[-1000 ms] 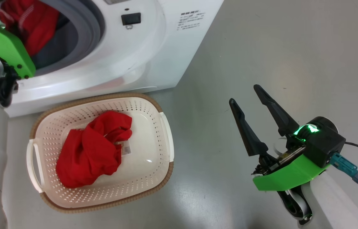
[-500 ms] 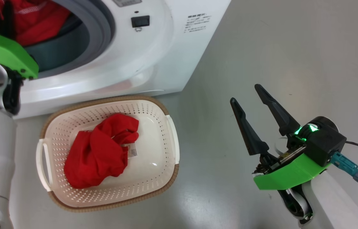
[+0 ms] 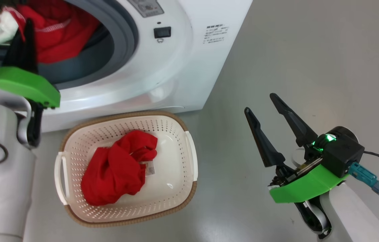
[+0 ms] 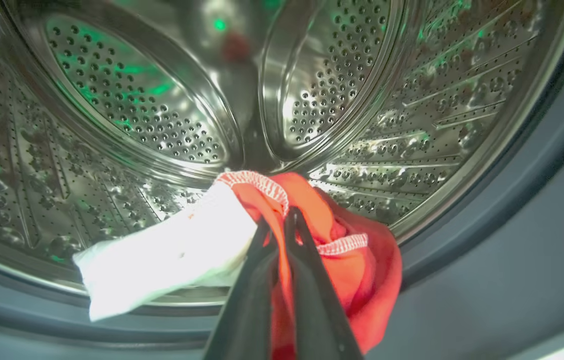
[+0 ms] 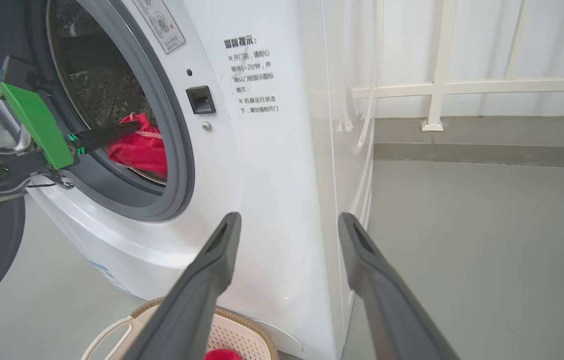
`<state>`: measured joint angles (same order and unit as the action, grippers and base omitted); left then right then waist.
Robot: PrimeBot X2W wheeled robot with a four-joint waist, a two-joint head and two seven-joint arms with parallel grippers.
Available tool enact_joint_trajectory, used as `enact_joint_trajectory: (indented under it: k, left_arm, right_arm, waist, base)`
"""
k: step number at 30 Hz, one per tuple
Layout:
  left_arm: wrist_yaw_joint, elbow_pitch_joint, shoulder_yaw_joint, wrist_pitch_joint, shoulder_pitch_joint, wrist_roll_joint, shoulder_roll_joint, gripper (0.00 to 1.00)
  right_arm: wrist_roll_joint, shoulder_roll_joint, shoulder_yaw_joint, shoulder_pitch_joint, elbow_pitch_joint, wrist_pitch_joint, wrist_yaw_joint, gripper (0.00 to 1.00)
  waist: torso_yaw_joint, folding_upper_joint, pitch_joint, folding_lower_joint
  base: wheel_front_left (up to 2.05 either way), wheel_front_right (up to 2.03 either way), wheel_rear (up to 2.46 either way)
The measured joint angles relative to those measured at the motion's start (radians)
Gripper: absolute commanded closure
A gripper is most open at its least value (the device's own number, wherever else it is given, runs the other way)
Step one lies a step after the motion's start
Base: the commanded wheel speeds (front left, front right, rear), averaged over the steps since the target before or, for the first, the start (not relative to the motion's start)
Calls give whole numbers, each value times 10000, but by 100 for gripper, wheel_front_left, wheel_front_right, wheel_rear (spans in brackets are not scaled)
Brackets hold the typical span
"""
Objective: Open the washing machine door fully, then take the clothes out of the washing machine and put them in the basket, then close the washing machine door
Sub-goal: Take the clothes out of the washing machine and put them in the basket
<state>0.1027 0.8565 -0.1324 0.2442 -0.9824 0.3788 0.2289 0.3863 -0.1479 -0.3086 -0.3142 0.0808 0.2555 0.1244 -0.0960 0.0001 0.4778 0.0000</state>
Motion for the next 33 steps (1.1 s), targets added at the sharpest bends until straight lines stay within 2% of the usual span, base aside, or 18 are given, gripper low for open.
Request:
enact_joint_trajectory:
  k: [7, 9, 10, 11, 17, 26, 33]
  left_arm:
    - [-186, -1969, 272, 56, 1269, -94, -113, 100]
    - [-247, -2447, 374, 56, 1703, -107, -169, 91]
    - [-282, -2681, 426, 56, 1922, -125, -198, 91]
    - [-328, -2895, 479, 58, 2137, -151, -228, 100]
    - [-420, -4274, 711, 58, 3446, -460, -322, 100]
    - [-527, -5563, 702, 84, 4984, -543, -594, 100]
    - [-773, -6514, 510, -36, 5962, -558, -754, 100]
  right_arm:
    - [2, -38, -2, 76, 52, 0, 0, 0]
    - [4, -38, -2, 86, 61, 0, 0, 0]
    - [4, -38, 4, 102, 71, 0, 0, 0]
    - [4, -38, 6, 133, 84, -2, 0, 0]
    - [8, -27, 17, 445, 140, -2, 0, 0]
    - [10, -17, 79, 843, 184, -2, 0, 0]
    - [12, 2, 81, 905, 213, -2, 0, 0]
  waist:
    - [131, 0, -422, 0]
    - [164, 0, -529, 0]
    - [180, 0, -581, 0]
    - [195, 0, -636, 0]
    - [266, 0, -1079, 0]
    - [358, 0, -1725, 0]
    - [485, 0, -2057, 0]
  base:
    - [0, 0, 0]
    - [0, 0, 0]
    - [0, 0, 0]
    - [0, 0, 0]
    - [0, 0, 0]
    - [0, 0, 0]
    - [0, 0, 0]
